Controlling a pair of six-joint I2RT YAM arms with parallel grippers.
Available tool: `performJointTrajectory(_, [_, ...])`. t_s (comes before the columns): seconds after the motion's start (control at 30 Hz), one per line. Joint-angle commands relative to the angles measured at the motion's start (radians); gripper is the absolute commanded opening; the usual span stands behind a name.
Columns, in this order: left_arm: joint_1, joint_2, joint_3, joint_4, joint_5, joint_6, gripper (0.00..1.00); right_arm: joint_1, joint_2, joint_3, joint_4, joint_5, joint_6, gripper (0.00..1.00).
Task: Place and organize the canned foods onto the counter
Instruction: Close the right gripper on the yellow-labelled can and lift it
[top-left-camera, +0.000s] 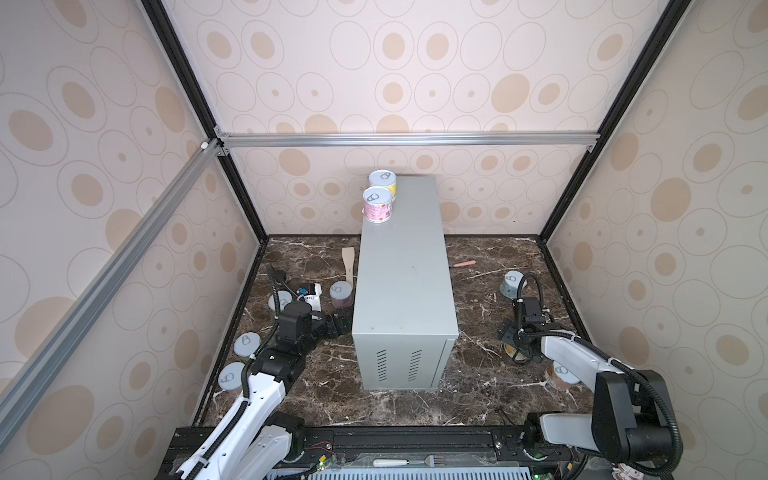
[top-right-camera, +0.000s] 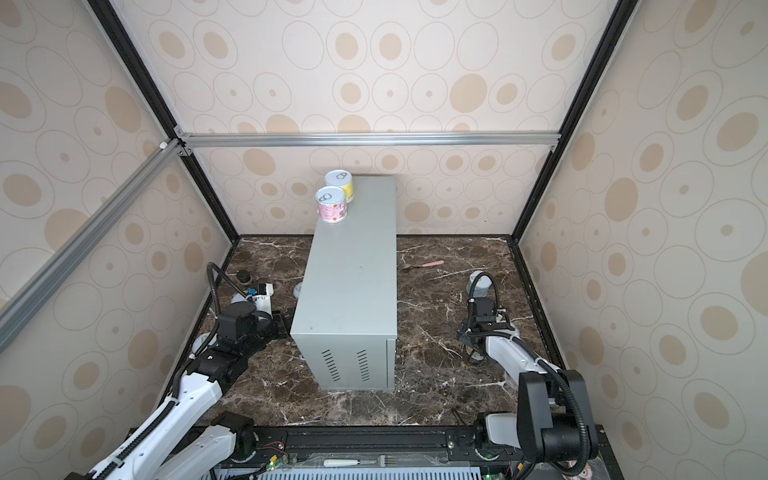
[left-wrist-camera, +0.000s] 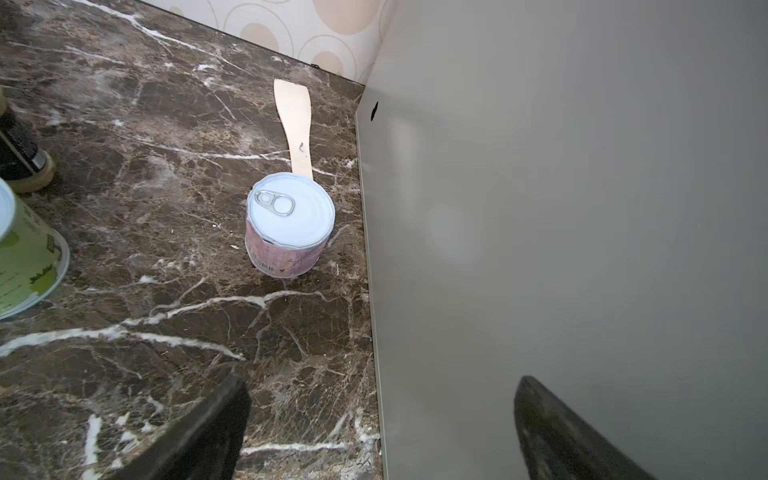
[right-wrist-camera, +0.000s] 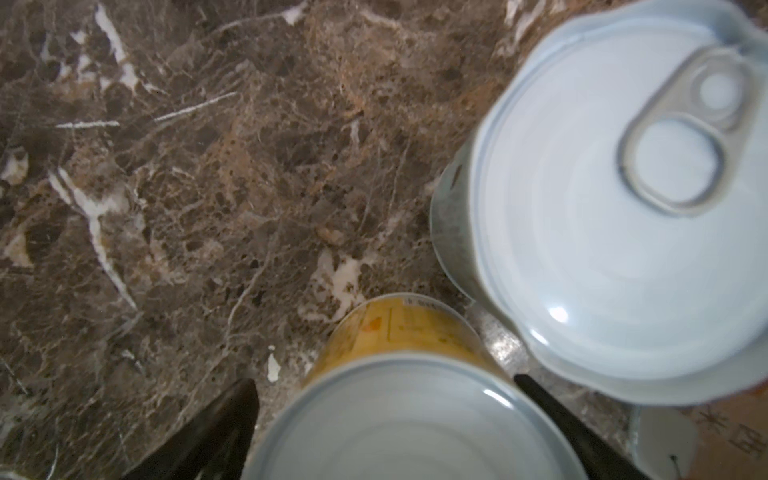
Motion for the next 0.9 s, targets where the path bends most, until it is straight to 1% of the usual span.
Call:
performJointTrajectory(0.0, [0.01, 0.009, 0.001, 0.026, 0.013, 0.019, 0.99, -0.007, 0.026, 0.01, 0.02, 0.018, 0.005, 0.95])
performJointTrajectory(0.07, [0.01, 0.012, 0.002, 0.028, 0.012, 0.018, 0.99, -0.007, 0.037, 0.014, 0.018, 0.01, 0.0, 0.94])
performJointTrajectory(0.2, [0.011, 0.014, 0.001, 0.03, 0.013, 0.016, 0.99, -0.007, 0.054, 0.023, 0.016, -0.02, -0.022, 0.85])
performJointTrajectory(0.4, [0.011, 0.0, -0.001, 0.02, 0.007, 0.021, 0.99, -0.005, 0.039, 0.013, 0.018, -0.049, -0.048, 0.66])
performJointTrajectory(0.5, [0.011, -0.01, -0.003, 0.014, 0.002, 0.022, 0.99, -0.002, 0.014, 0.011, 0.005, -0.065, -0.067, 0.59])
performJointTrajectory(0.63, [0.011, -0.016, -0.005, 0.014, 0.01, 0.019, 0.99, 0.003, -0.051, 0.023, -0.037, -0.086, -0.091, 0.55])
performJointTrajectory(0.87, [0.011, -0.035, 0.008, 0.002, 0.01, 0.015, 0.99, 0.013, -0.193, 0.084, -0.133, -0.189, -0.161, 0.55])
